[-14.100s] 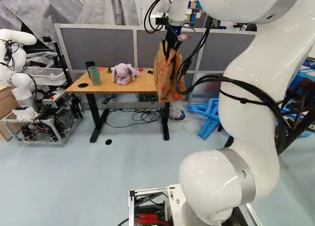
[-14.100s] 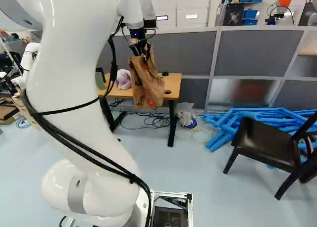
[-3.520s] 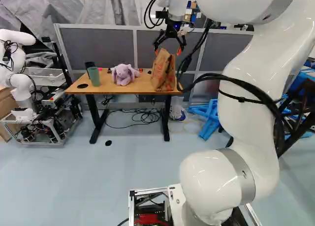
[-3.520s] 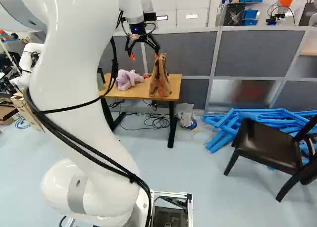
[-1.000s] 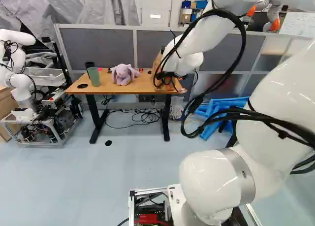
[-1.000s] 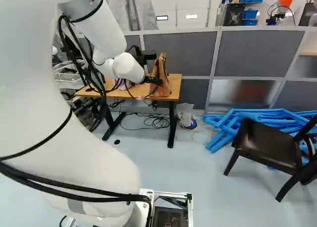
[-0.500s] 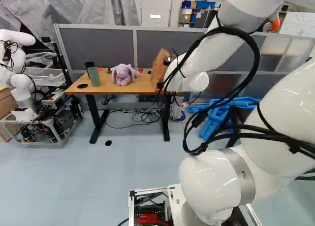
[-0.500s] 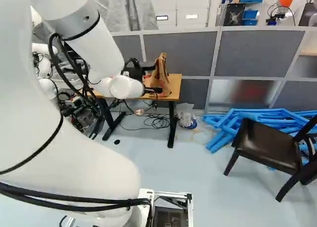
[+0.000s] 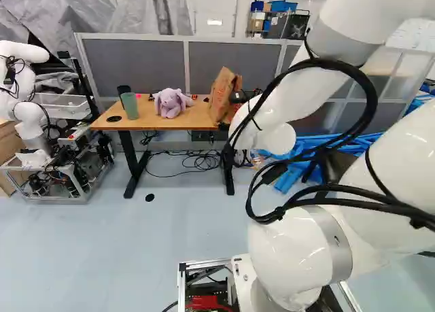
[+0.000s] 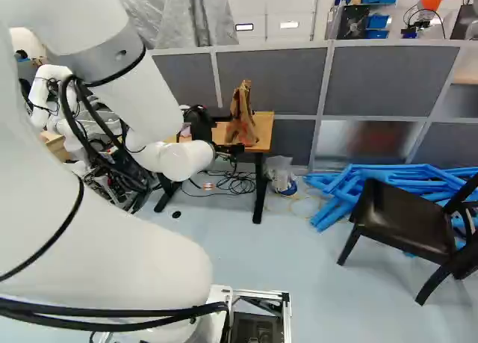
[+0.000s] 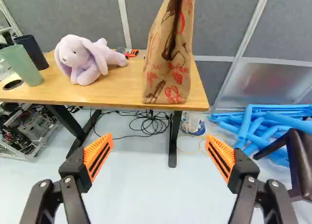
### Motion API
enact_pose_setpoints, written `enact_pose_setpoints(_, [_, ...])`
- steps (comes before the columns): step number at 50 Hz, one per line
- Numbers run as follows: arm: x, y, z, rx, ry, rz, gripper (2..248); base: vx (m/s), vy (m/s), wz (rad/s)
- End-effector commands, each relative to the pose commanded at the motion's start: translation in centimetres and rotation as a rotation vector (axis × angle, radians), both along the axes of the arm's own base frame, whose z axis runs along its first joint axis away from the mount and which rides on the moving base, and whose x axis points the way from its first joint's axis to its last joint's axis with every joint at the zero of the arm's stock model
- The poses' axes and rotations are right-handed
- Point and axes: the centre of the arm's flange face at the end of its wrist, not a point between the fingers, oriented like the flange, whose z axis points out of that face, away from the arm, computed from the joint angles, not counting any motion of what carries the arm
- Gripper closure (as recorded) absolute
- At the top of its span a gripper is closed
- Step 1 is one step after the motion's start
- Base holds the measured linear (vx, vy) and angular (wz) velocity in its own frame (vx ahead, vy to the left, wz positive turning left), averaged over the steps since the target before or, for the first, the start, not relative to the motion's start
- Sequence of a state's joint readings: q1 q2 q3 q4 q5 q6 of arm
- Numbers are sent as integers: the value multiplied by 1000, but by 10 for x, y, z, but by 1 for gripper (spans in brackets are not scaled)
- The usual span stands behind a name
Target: Pick up the bag on the ground and place it on the table
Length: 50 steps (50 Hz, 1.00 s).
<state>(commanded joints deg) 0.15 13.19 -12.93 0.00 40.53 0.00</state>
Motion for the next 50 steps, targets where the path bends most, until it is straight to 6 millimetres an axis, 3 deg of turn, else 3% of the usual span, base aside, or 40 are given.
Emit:
enact_pose_setpoints(25, [-32, -1, -19, 0, -54, -2, 3, 0, 0, 0])
enact_pose_setpoints(50, [-45, -1, -26, 0, -76, -3, 3, 0, 0, 0])
